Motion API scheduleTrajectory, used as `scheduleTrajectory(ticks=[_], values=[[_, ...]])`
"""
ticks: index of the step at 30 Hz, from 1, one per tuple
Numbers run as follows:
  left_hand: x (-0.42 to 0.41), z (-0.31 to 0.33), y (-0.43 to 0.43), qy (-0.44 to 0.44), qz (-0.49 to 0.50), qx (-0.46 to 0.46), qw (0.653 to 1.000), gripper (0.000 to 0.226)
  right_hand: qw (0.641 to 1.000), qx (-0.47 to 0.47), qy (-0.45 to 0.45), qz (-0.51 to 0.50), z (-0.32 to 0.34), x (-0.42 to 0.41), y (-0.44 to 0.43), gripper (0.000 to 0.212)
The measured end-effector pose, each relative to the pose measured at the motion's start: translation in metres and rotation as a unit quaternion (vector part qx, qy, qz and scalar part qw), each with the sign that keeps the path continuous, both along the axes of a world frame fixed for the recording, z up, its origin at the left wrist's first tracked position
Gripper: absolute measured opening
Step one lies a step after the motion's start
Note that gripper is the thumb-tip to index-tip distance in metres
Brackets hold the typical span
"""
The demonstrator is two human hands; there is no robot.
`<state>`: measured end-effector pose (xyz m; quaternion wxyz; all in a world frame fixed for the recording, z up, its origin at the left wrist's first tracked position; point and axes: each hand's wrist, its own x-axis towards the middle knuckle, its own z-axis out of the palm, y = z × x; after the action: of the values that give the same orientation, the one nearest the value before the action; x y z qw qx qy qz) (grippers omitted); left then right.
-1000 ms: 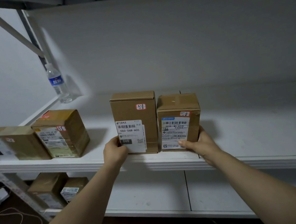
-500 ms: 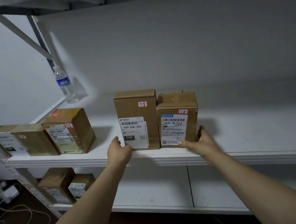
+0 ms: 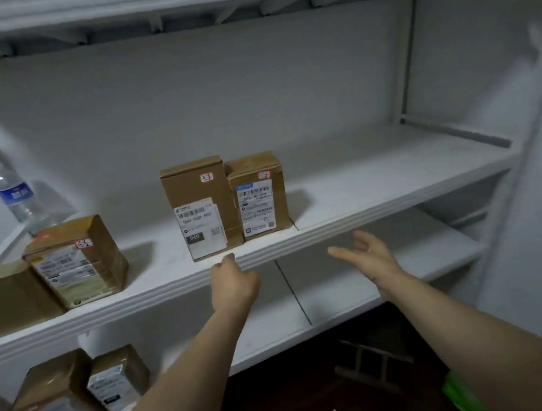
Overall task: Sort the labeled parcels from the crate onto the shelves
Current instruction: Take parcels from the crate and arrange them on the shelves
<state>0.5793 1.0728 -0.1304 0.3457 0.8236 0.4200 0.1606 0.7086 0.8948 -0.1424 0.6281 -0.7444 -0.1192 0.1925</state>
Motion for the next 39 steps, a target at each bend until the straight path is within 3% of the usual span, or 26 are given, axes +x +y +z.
scheduleTrajectory(ticks=[4, 8, 14, 18, 21, 27, 33, 36, 39], values=[[-0.007, -0.01, -0.063, 0.087, -0.181, 0.026, 0.979, 0.056, 0.995, -0.012, 0.054, -0.082, -0.021, -0.059, -0.073, 0.073], [-0.01, -0.012, -0.157, 0.114, -0.335, 0.074, 0.932, 0.054, 0.978, -0.006, 0.085, -0.192, -0.027, -0.112, -0.166, 0.071], [-0.038, -0.005, -0.356, 0.108, -0.545, 0.132, 0.821, 0.046, 0.915, -0.004, 0.078, -0.396, -0.015, -0.213, -0.353, 0.064], [-0.083, 0.004, -0.491, 0.085, -0.635, 0.134, 0.756, 0.051, 0.878, 0.003, 0.066, -0.474, -0.008, -0.301, -0.462, 0.063], [-0.144, 0.0, -0.608, 0.077, -0.708, 0.113, 0.693, 0.052, 0.831, -0.002, 0.073, -0.551, -0.013, -0.393, -0.559, 0.062], [-0.293, -0.02, -0.802, 0.087, -0.812, 0.1, 0.568, 0.051, 0.699, 0.009, 0.078, -0.711, -0.031, -0.584, -0.725, 0.054], [-0.412, -0.019, -0.92, 0.098, -0.878, 0.111, 0.454, 0.041, 0.618, -0.012, 0.081, -0.782, -0.042, -0.715, -0.808, 0.035], [-0.449, -0.02, -0.973, 0.084, -0.902, 0.115, 0.407, 0.048, 0.574, -0.002, 0.078, -0.815, -0.048, -0.76, -0.834, 0.032], [-0.476, -0.029, -1.026, 0.092, -0.917, 0.069, 0.381, 0.024, 0.52, 0.013, 0.085, -0.85, -0.058, -0.794, -0.856, 0.036]])
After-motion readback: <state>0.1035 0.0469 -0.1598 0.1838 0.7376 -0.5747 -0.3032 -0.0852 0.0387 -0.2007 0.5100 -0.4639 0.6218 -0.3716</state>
